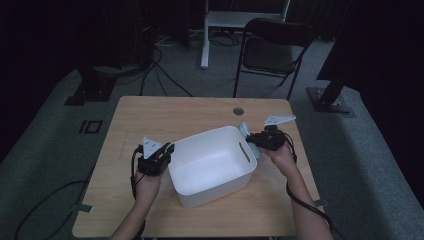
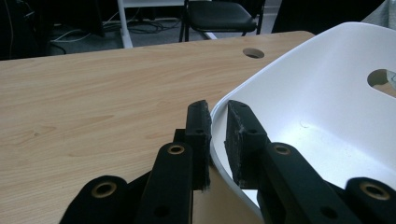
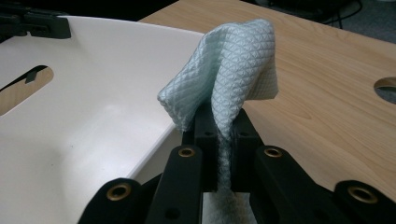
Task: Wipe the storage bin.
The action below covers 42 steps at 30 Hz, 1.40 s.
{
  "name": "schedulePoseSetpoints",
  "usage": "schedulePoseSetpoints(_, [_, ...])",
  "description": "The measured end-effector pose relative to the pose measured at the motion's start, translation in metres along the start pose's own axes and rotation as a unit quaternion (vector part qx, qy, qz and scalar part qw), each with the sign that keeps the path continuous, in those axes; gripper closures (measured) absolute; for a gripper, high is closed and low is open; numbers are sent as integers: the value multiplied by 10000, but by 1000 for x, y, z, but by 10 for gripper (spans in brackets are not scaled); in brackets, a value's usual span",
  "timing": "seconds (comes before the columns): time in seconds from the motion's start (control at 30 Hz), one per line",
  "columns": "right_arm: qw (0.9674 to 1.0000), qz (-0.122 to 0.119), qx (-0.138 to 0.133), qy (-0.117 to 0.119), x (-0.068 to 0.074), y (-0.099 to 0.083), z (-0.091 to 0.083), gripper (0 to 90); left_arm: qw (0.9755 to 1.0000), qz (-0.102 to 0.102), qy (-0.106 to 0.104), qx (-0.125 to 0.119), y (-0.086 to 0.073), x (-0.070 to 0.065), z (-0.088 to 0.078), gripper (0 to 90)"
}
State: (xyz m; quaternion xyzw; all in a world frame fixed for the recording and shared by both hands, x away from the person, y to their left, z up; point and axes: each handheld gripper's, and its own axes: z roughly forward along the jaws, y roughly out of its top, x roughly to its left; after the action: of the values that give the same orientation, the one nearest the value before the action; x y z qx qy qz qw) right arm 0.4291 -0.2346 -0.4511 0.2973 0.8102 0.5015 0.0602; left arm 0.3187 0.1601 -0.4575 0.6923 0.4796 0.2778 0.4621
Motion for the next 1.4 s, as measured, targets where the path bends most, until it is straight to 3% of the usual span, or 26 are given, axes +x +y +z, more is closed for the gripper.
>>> schedulePoseSetpoints(0.07, [10000,10,14,17,-1,-1,2,852,10000,1,2,7,0,0,0,800])
schedulePoseSetpoints(0.17, [9996,83,270,-39,-6,-8,14,852,10000,-25,23,-18,0,-1,0,799])
schedulePoseSetpoints(0.33, [9997,27,244,-44,-7,-5,13,850,10000,-20,-11,-16,0,0,0,799])
schedulePoseSetpoints(0.37, [10000,39,53,33,-8,1,8,850,10000,-18,-17,-20,0,0,0,799])
schedulePoseSetpoints(0.43, [10000,27,15,54,-9,4,7,850,10000,-27,-14,-29,-1,0,0,799])
schedulePoseSetpoints(0.57, [9995,122,136,260,-15,5,12,851,10000,-43,23,-59,-1,-1,0,800])
schedulePoseSetpoints(0.8, [9988,276,307,277,-21,-5,24,852,10000,-41,50,-58,-1,-1,0,799])
schedulePoseSetpoints(1.07, [9988,215,422,151,-21,-6,26,850,10000,-40,10,-58,-1,0,0,798])
schedulePoseSetpoints(1.2, [9995,226,215,-83,-20,-5,18,850,10000,-50,-6,-63,-1,0,0,798])
schedulePoseSetpoints(1.23, [9995,169,147,-244,-20,-6,12,849,10000,-54,-8,-71,-2,0,0,798])
schedulePoseSetpoints(1.4, [9991,235,-43,-363,-19,-14,-2,849,9999,-88,-20,-95,-2,0,0,798])
